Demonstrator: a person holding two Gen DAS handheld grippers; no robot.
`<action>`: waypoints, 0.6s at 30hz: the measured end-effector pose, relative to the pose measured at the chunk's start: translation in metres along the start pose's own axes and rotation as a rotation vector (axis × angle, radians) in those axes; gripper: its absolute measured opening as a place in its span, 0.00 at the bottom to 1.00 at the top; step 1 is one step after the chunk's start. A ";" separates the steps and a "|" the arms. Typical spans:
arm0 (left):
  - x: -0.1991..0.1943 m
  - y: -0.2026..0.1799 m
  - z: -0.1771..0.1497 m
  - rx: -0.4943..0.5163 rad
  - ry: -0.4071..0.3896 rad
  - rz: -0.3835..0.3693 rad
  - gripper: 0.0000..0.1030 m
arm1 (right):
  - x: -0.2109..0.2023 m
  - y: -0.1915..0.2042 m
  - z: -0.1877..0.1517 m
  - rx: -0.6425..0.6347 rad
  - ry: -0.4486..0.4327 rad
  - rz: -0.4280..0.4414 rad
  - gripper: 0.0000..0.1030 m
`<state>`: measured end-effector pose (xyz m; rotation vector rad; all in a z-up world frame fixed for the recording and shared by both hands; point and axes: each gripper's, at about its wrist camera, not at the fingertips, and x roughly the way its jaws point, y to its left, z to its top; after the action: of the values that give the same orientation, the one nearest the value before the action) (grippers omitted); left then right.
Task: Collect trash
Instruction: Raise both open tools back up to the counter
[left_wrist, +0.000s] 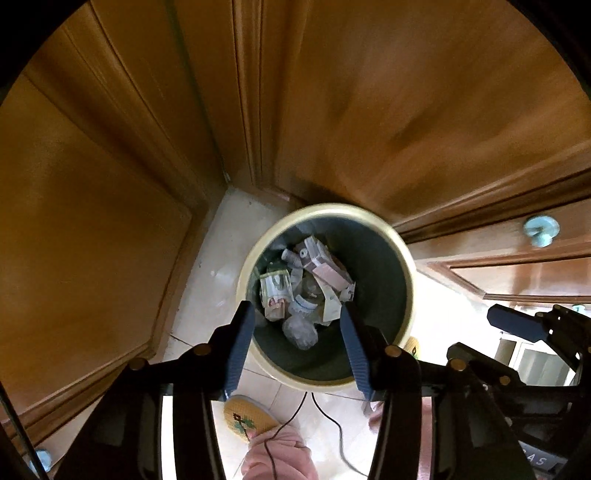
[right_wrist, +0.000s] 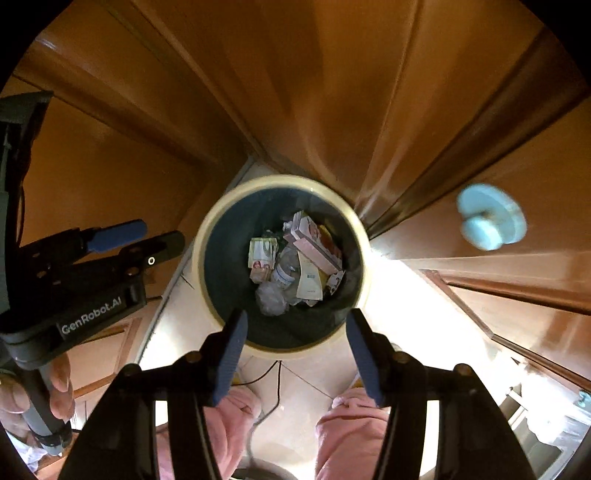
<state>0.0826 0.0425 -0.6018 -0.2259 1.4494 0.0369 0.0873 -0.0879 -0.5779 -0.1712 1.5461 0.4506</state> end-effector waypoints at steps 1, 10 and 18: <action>-0.007 0.000 0.002 0.001 -0.009 0.003 0.45 | -0.010 0.001 0.000 -0.001 -0.015 -0.004 0.54; -0.147 -0.008 0.030 0.005 -0.178 0.026 0.46 | -0.139 0.018 0.009 -0.042 -0.208 -0.038 0.54; -0.276 -0.027 0.045 0.033 -0.345 0.043 0.55 | -0.258 0.031 0.009 -0.083 -0.381 -0.071 0.54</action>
<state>0.0968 0.0550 -0.3211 -0.1524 1.1097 0.0835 0.0929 -0.1011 -0.3179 -0.1923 1.1455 0.4618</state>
